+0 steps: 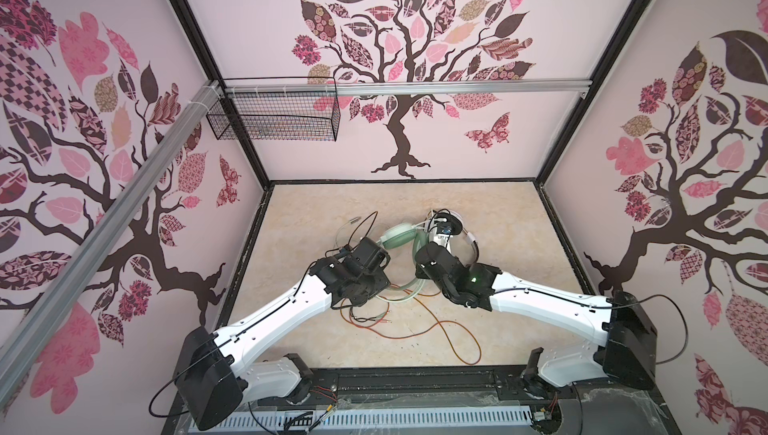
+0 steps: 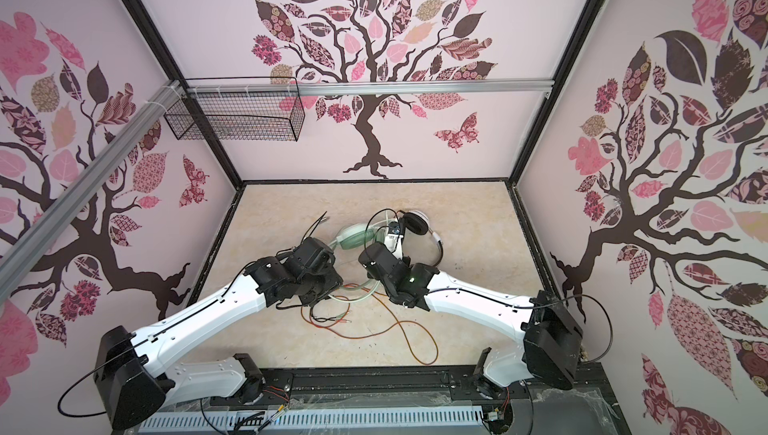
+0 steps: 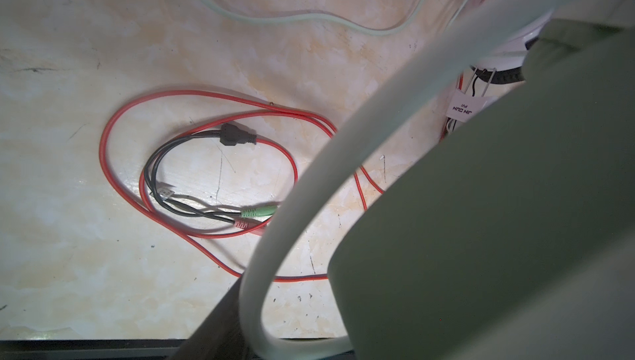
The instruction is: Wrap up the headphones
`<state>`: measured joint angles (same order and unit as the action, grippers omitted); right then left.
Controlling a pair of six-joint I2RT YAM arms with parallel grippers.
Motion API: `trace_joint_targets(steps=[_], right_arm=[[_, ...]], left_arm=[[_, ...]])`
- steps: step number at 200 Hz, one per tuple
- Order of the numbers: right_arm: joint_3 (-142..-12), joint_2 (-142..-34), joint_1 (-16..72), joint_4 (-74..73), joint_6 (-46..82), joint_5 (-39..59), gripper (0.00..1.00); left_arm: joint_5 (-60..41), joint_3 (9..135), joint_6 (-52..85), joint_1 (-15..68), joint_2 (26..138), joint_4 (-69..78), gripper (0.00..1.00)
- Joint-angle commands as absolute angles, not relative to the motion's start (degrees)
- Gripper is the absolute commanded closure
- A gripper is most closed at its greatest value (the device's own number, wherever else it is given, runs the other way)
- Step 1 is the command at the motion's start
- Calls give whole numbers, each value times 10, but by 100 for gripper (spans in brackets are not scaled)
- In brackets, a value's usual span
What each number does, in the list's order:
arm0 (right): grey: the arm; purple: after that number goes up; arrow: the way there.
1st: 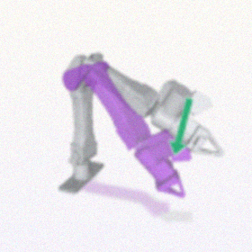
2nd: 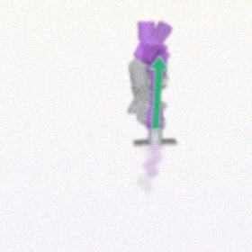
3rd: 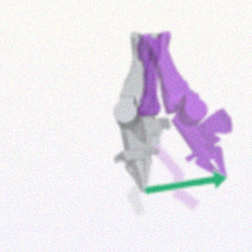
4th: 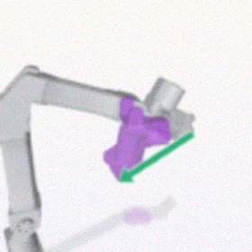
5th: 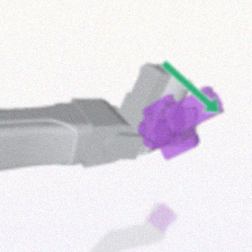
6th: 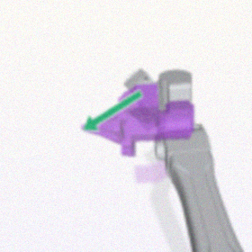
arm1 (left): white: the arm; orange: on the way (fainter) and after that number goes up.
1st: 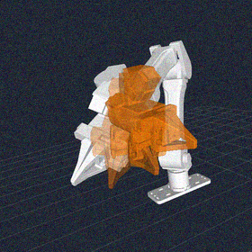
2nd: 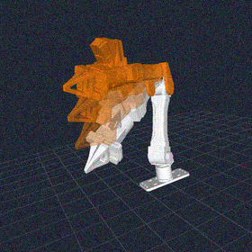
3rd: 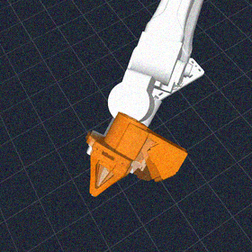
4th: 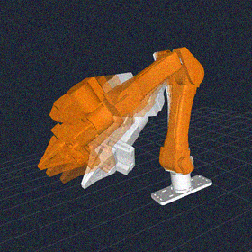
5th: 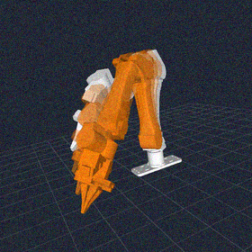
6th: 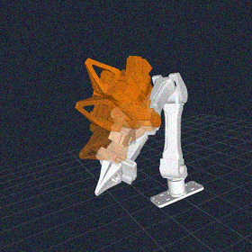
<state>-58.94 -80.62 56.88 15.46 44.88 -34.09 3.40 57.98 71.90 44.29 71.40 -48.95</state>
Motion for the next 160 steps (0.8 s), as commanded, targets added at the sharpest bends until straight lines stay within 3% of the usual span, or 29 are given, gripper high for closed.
trace_joint_targets(steps=[1,21,37,54,77,108,160], right_arm=[[-620,-795,572,132,460,-360,67],[-617,-788,572,129,462,-350,65],[-608,-776,573,115,451,-330,58],[-579,-750,573,71,421,-293,36],[-538,-691,572,23,350,-218,1],[-526,-582,572,62,236,-94,0],[-583,-513,523,204,149,-33,0]], left_arm=[[36,588,712,444,714,-492,47],[37,586,707,443,711,-488,59],[36,585,697,439,709,-488,76],[27,579,681,423,705,-496,100],[18,559,658,386,678,-516,100],[52,518,583,335,587,-529,100],[125,556,431,328,453,-600,100]])
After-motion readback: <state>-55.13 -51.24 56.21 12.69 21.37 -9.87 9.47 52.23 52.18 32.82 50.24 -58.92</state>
